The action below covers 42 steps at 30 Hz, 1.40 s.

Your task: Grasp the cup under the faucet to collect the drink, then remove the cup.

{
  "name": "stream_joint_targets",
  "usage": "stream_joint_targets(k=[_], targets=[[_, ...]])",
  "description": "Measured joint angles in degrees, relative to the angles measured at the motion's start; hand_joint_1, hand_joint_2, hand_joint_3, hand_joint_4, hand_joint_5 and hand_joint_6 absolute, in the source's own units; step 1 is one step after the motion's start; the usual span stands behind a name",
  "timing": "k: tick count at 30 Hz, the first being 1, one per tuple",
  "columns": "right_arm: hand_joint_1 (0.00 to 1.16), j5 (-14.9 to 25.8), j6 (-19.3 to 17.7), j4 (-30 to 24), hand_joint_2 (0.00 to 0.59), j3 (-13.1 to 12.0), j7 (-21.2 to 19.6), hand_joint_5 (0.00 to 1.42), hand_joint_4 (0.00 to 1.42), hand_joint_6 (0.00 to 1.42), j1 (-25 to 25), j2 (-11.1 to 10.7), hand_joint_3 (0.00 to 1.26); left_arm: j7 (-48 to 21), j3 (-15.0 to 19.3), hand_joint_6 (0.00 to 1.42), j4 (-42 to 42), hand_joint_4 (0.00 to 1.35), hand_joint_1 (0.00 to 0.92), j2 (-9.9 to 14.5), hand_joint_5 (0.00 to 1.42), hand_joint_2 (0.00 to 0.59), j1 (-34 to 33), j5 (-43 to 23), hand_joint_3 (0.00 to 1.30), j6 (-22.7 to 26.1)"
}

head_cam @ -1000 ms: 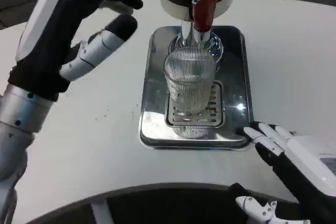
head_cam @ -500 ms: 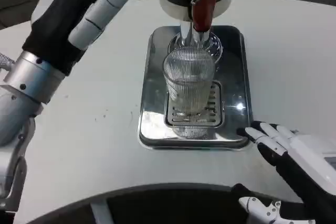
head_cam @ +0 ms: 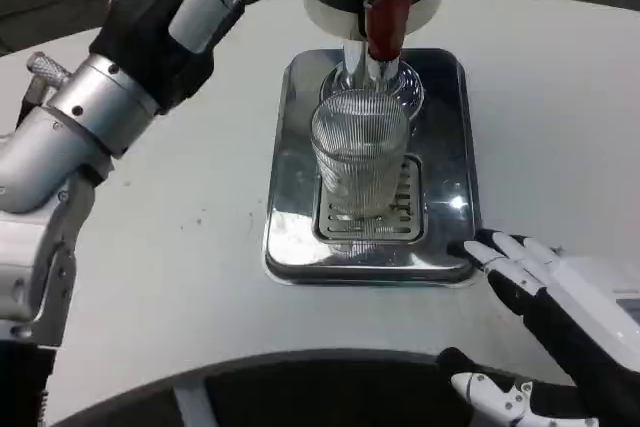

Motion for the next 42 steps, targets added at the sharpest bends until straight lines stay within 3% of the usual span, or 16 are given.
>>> stream_joint_targets(k=[20,30,42], targets=[[0.32,0.7,0.6,-0.4,0.397,0.2,-0.5,0.0,0.0,0.0,1.3,-0.3,0.08,-9.0,-5.0,0.25,11.4,0.13,0.0,-1.3,0.27,0.137,-8.6,5.5,0.18,1.9],[0.32,1.6,0.9,-0.5,0.397,-0.5,-1.1,0.0,0.0,0.0,1.9,-1.2,0.08,-13.1,-8.2,0.22,14.4,0.1,0.0,-0.7,0.23,0.12,-11.4,10.3,0.15,-2.7],[0.32,2.2,2.1,-0.5,0.397,0.2,-1.2,0.0,0.0,0.0,1.8,-1.5,0.08,-14.2,-10.4,0.17,14.0,0.06,0.0,1.6,0.18,0.117,-11.5,14.6,0.13,-9.4]])
